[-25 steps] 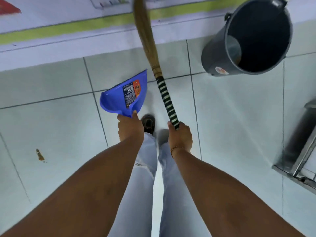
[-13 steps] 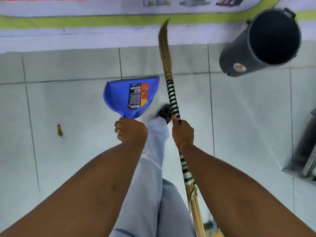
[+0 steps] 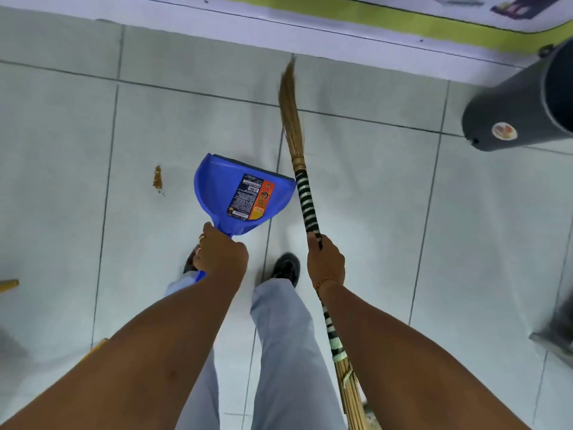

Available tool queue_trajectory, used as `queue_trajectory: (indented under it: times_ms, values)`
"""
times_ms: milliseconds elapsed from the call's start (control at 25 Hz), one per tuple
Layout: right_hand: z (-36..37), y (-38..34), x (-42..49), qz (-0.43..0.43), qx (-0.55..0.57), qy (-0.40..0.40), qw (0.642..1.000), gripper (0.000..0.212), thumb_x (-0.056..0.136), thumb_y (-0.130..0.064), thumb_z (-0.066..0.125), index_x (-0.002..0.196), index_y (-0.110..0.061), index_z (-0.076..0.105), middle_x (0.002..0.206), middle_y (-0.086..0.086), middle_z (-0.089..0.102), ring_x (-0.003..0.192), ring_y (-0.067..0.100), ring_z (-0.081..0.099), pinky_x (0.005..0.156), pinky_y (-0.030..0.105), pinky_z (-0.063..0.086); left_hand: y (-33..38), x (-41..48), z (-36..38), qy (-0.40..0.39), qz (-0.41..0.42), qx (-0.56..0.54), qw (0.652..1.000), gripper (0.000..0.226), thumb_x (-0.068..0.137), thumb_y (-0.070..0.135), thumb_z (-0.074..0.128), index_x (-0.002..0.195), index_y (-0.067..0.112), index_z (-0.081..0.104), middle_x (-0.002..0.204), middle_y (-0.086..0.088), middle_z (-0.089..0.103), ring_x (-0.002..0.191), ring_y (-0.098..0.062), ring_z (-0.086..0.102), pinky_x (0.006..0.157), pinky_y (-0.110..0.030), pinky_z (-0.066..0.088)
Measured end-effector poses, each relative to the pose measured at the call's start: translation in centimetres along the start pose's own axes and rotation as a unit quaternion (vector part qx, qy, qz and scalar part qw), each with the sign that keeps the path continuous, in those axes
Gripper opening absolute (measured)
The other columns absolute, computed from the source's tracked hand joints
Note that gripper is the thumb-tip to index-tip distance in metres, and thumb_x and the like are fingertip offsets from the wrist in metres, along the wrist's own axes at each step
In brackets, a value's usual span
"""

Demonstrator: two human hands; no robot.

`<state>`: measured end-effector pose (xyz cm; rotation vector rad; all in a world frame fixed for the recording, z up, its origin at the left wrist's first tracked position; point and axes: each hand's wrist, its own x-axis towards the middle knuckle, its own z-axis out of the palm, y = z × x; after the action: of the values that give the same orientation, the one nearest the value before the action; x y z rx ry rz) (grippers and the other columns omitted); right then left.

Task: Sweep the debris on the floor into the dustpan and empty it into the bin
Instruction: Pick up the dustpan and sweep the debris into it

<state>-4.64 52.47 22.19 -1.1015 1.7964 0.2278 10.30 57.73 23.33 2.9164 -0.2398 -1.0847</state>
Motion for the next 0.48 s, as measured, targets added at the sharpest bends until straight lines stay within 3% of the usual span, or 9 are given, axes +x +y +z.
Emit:
queue_trajectory:
  times_ms: [160,360,480]
  values:
    - [4.6,-1.5,-1.7,-0.035,-0.023,0.012,0.999,0.037,0.099,-0.034,0.043,0.107,-0.002,0.061,0.104,0.015,0.067,0.090,0.028,0.057,0.074,0.028,0.040,-3.4,3.0,-3.3,0.012,0.003,-0.012,1.000,0.045,0.084,0.007,0.051,0.127,0.008,0.041,0.124,-0.015,0.054,0.115,-0.034,0.051,0.100,-0.045,0.039]
    - [14.2,-4.6,-4.0,-0.047,-0.036,0.035,0.998,0.028,0.094,-0.023,0.052,0.110,-0.001,0.059,0.107,0.020,0.067,0.102,0.037,0.061,0.089,0.043,0.049,-12.0,7.9,-7.0,0.028,0.002,-0.032,0.999,0.041,0.085,0.007,0.054,0.124,0.004,0.042,0.124,-0.017,0.054,0.117,-0.035,0.049,0.097,-0.048,0.041]
    - [19.8,-6.5,-4.0,-0.057,-0.048,0.048,0.996,0.032,0.091,-0.013,0.054,0.121,-0.002,0.055,0.116,0.021,0.063,0.109,0.038,0.058,0.091,0.040,0.046,-17.2,12.7,-8.9,0.024,-0.004,-0.020,1.000,0.043,0.080,0.000,0.055,0.121,0.004,0.045,0.122,-0.017,0.054,0.116,-0.036,0.050,0.096,-0.047,0.041]
